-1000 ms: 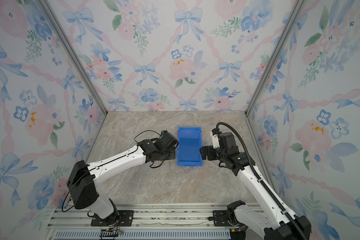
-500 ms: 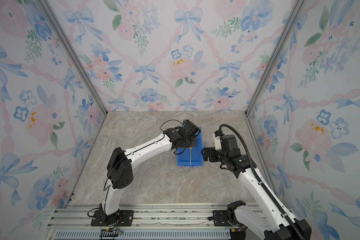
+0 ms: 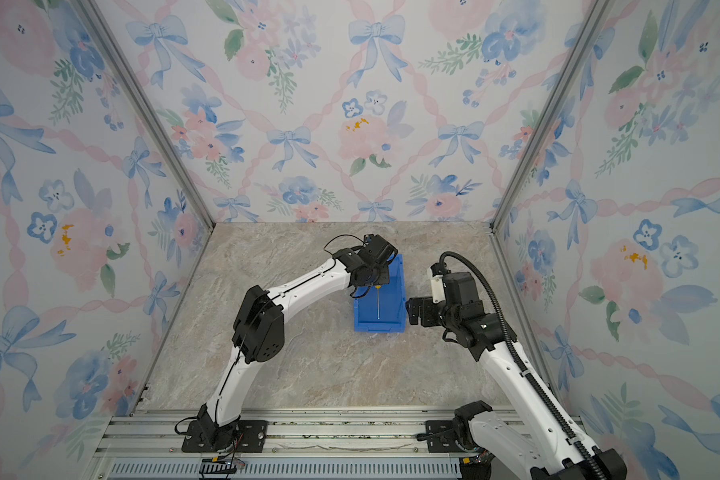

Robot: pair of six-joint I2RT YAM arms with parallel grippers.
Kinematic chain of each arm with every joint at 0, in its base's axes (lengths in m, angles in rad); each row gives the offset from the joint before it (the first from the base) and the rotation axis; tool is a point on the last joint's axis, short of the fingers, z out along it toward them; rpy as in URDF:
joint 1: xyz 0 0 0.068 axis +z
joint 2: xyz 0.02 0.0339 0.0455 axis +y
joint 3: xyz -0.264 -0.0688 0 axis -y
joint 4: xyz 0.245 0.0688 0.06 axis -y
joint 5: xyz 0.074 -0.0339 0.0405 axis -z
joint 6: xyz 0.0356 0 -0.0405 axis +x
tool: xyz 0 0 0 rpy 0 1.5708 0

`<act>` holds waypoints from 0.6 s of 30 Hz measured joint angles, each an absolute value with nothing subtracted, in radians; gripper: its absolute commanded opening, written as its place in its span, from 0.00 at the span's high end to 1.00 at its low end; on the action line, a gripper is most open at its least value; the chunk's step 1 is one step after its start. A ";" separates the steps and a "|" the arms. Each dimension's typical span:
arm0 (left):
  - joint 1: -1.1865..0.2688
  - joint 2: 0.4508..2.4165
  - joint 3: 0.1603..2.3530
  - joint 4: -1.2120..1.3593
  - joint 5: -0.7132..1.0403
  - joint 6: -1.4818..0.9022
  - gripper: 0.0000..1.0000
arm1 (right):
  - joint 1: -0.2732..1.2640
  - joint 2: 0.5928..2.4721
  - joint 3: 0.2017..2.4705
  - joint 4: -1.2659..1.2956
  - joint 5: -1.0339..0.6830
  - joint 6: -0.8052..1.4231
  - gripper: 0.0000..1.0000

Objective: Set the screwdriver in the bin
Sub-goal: 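Lift the screwdriver with the left gripper and carry it over the blue bin, then lower the screwdriver into the blue bin and open the left gripper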

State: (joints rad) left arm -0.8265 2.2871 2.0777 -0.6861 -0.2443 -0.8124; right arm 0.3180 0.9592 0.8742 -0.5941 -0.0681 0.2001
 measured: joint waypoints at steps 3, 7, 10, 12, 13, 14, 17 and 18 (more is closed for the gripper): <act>-0.834 2.323 2.087 -0.685 -0.260 -0.816 1.00 | 0.321 0.956 0.874 -0.599 -0.060 0.197 0.03; -0.843 2.367 2.090 -0.688 -0.287 -0.821 1.00 | 0.323 0.942 0.874 -0.605 -0.050 0.196 0.03; -0.845 2.386 2.091 -0.687 -0.306 -0.825 1.00 | 0.323 0.937 0.875 -0.609 -0.044 0.193 0.03; -0.845 2.394 2.093 -0.687 -0.318 -0.835 1.00 | 0.324 0.936 0.875 -0.611 -0.043 0.193 0.03; -0.845 2.397 2.096 -0.687 -0.320 -0.839 1.00 | 0.324 0.936 0.875 -0.611 -0.041 0.193 0.03; -0.845 2.401 2.101 -0.686 -0.324 -0.844 0.99 | 0.324 0.936 0.875 -0.611 -0.040 0.193 0.03; -0.845 2.413 2.111 -0.686 -0.331 -0.857 0.94 | 0.326 0.935 0.875 -0.611 -0.036 0.192 0.03; -0.845 2.417 2.114 -0.685 -0.332 -0.862 0.92 | 0.329 0.935 0.875 -0.611 -0.033 0.190 0.03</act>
State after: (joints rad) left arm -0.8452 2.4168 2.1136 -0.6853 -0.3321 -0.8616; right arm 0.3286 0.9348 0.8745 -0.6109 -0.0326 0.1898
